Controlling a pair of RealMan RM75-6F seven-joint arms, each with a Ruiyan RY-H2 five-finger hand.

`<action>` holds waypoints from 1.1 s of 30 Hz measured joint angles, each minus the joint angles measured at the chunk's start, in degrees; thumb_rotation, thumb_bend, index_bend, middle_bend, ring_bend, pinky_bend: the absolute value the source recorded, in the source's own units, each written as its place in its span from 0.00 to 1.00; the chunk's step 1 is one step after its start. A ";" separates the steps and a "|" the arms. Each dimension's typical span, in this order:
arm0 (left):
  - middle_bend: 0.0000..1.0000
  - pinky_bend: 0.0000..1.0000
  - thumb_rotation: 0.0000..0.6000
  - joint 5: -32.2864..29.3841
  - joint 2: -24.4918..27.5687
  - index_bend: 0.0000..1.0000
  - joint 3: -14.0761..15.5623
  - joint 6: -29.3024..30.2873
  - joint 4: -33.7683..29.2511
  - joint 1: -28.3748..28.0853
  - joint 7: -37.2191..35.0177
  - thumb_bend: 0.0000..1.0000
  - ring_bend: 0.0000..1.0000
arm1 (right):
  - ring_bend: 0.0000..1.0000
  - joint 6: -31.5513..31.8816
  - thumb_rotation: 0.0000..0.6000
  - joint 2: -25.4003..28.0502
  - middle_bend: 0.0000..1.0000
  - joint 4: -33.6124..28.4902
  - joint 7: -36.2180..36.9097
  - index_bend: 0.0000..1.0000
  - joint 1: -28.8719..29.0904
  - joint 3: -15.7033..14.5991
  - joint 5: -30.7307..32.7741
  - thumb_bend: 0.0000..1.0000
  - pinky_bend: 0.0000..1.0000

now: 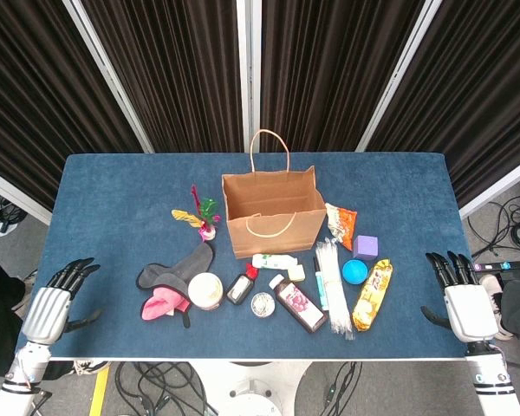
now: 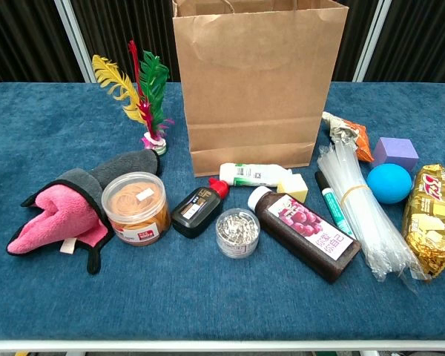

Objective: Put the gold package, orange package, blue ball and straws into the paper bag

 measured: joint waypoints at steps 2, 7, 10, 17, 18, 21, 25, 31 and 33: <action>0.23 0.24 1.00 -0.02 -0.11 0.24 0.03 0.07 0.17 0.09 -0.05 0.24 0.15 | 0.00 -0.09 1.00 -0.02 0.10 0.06 0.06 0.07 0.08 0.06 0.01 0.05 0.00; 0.23 0.24 1.00 0.01 -0.41 0.24 0.28 -0.37 -0.04 0.09 0.47 0.24 0.15 | 0.00 -0.09 1.00 0.41 0.10 -0.02 0.67 0.07 0.13 0.09 -0.12 0.05 0.00; 0.23 0.24 1.00 0.24 -0.35 0.24 0.16 -0.44 -0.45 -0.22 0.94 0.24 0.15 | 0.00 -0.15 1.00 0.95 0.10 -0.63 1.47 0.07 0.16 0.17 -0.07 0.05 0.00; 0.23 0.24 1.00 -0.03 -0.39 0.24 0.15 -0.42 0.05 -0.06 -0.32 0.24 0.15 | 0.00 -2.92 1.00 1.81 0.13 -0.96 -0.26 0.07 1.75 -0.53 -1.45 0.05 0.00; 0.23 0.24 1.00 -0.05 -0.54 0.24 0.19 -0.31 0.36 0.05 -0.57 0.24 0.15 | 0.00 -3.72 1.00 2.01 0.15 -0.76 -0.70 0.07 2.29 -0.75 -2.00 0.05 0.00; 0.23 0.24 1.00 -0.03 -1.05 0.24 0.22 0.11 1.08 0.27 -1.08 0.24 0.15 | 0.01 -6.83 1.00 2.61 0.20 0.90 -1.90 0.09 4.83 -1.76 -4.90 0.05 0.00; 0.23 0.24 1.00 -0.04 -1.37 0.24 -0.03 0.42 1.65 0.26 -1.35 0.24 0.15 | 0.04 -9.60 1.00 2.86 0.23 3.65 -3.10 0.13 7.89 -3.29 -9.45 0.05 0.02; 0.23 0.24 1.00 0.13 -1.81 0.24 -0.20 0.66 2.46 0.11 -1.11 0.24 0.15 | 0.04 -11.36 1.00 1.63 0.24 6.90 -9.08 0.13 10.31 -5.55 -14.46 0.05 0.02; 0.23 0.24 1.00 0.22 -1.78 0.24 -0.23 0.78 2.48 0.05 -0.99 0.24 0.15 | 0.04 -11.85 1.00 0.75 0.24 8.10 -11.42 0.13 10.68 -6.60 -15.88 0.05 0.02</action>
